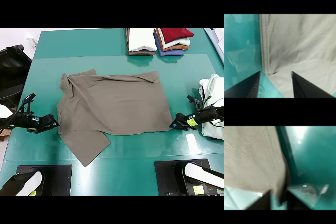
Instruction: Fold the shirts.
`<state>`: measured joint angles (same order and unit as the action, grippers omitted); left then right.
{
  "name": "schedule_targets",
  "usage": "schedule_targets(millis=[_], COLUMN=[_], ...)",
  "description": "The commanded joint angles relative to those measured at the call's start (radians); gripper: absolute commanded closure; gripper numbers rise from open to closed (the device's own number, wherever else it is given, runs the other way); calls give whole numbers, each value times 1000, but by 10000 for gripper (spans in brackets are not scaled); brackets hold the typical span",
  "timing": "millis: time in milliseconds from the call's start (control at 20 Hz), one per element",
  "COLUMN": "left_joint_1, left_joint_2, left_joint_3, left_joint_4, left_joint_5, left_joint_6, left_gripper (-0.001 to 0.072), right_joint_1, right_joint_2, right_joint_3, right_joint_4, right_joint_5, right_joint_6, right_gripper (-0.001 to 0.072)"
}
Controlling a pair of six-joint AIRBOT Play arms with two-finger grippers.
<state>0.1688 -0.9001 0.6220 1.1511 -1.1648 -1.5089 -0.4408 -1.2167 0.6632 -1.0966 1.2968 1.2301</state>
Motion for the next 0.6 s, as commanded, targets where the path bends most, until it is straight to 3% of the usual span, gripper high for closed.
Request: schedule_targets(millis=[0,550], left_joint_1=[0,0], left_joint_2=[1,-8], left_joint_3=[-3,-179], left_joint_4=[13,-93], left_joint_5=[-5,57], left_joint_6=[8,54], left_gripper=[239,240], right_joint_1=[64,159], right_joint_2=[2,1], right_joint_3=[-6,29], right_joint_4=[5,5], right_joint_5=[-18,-31], right_joint_6=[-21,-18], right_gripper=[693,694])
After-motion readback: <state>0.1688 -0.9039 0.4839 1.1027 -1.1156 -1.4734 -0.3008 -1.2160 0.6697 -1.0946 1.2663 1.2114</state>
